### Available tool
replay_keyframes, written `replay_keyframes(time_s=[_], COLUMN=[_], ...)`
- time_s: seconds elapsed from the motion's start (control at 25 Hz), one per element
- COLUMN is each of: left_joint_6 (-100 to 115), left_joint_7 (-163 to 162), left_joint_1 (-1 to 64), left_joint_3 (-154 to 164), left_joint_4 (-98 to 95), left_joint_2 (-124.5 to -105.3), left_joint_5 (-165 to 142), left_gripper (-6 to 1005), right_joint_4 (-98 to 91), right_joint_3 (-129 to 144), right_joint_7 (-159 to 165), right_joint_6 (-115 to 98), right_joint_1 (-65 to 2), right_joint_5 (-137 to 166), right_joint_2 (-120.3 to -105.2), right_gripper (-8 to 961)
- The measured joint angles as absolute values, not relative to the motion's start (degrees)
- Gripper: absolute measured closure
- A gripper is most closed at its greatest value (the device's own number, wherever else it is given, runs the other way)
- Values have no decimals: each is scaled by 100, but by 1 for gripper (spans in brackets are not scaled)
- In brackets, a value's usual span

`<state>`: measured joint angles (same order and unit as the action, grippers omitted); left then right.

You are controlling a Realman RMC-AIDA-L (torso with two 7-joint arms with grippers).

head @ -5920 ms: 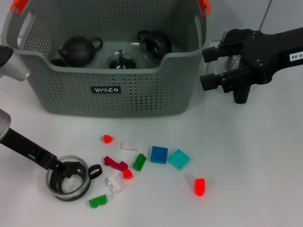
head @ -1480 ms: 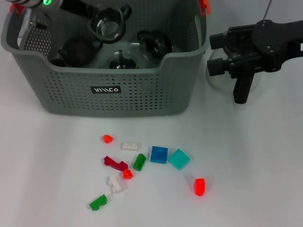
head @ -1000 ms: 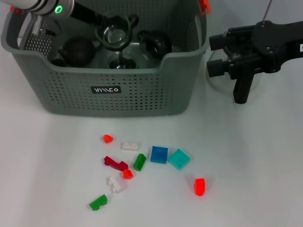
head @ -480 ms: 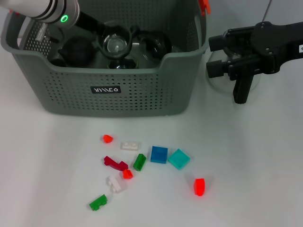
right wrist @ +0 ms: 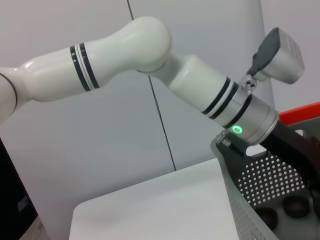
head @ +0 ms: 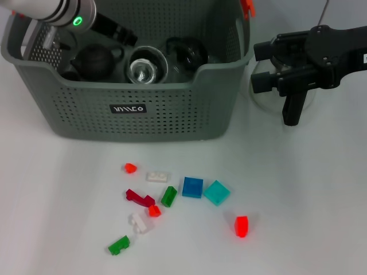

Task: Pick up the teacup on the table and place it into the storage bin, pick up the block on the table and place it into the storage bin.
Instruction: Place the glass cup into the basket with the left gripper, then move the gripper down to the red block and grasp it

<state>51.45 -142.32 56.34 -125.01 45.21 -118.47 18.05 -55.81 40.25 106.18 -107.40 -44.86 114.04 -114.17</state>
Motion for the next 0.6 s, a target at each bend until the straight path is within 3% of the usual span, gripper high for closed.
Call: replay_keyframes(time_s=[0.6], left_joint_6=[8208], left_joint_7=[-14213], left_joint_1=[4602], left_joint_3=[-12935], left_joint_4=[8317], left_joint_2=[-12088], left_joint_5=[3106], left_gripper=[293], right_joint_4=[-5581], right_joint_3=[3944], right_joint_7=[10629], right_joint_6=[-10761], right_joint_1=[-4443], right_joint_5=[11323], right_joint_2=[-11346], right_gripper=[71])
